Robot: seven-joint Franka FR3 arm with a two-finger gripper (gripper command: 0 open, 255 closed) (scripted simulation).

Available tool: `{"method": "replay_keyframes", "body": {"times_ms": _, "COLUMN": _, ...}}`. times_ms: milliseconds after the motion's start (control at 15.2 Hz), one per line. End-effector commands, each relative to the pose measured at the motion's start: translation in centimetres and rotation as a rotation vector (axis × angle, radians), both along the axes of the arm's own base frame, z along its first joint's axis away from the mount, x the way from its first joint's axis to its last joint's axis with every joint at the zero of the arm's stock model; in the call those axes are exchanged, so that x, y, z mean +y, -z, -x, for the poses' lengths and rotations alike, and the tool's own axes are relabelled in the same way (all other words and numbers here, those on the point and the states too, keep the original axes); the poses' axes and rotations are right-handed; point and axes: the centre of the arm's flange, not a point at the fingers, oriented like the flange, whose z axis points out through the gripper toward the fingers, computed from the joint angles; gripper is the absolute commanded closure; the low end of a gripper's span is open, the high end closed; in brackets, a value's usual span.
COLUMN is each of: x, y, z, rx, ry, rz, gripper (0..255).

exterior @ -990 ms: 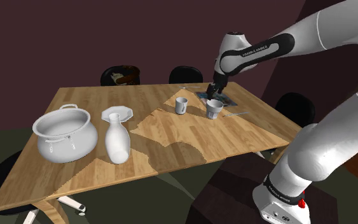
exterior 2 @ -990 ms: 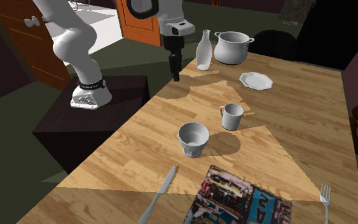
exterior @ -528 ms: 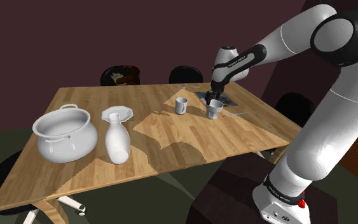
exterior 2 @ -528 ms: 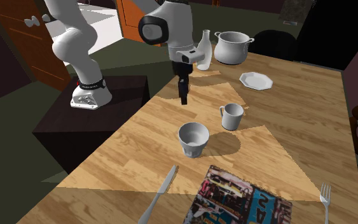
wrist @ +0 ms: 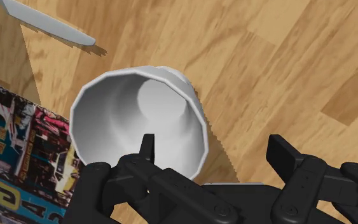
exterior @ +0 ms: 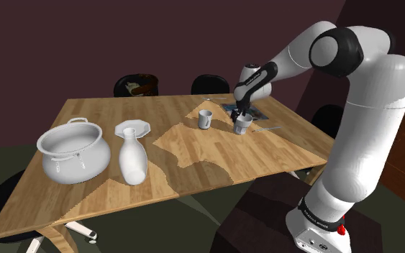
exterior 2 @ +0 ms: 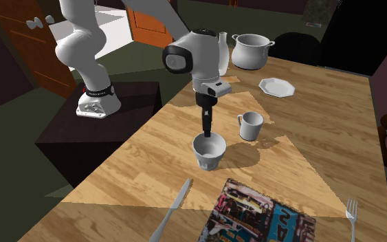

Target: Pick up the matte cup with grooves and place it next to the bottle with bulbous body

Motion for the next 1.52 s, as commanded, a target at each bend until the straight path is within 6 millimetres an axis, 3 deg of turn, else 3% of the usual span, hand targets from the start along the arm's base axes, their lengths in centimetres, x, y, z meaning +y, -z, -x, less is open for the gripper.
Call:
{"method": "replay_keyframes", "body": {"times_ms": 0, "x": -0.7, "y": 1.1, "z": -0.2, "rx": 0.001, "ry": -0.001, "rz": 0.002, "gripper": 0}}
{"method": "replay_keyframes", "body": {"times_ms": 330, "x": -1.2, "y": 3.9, "z": -0.4, "rx": 0.001, "ry": -0.001, "rz": 0.002, "gripper": 0}}
{"method": "replay_keyframes", "body": {"times_ms": 858, "x": -1.2, "y": 3.9, "z": -0.4, "rx": 0.001, "ry": -0.001, "rz": 0.002, "gripper": 0}}
{"method": "replay_keyframes", "body": {"times_ms": 924, "x": -1.2, "y": 3.9, "z": -0.4, "rx": 0.001, "ry": -0.001, "rz": 0.002, "gripper": 255}}
{"method": "replay_keyframes", "body": {"times_ms": 1452, "x": -1.2, "y": 3.9, "z": -0.4, "rx": 0.001, "ry": -0.001, "rz": 0.002, "gripper": 255}}
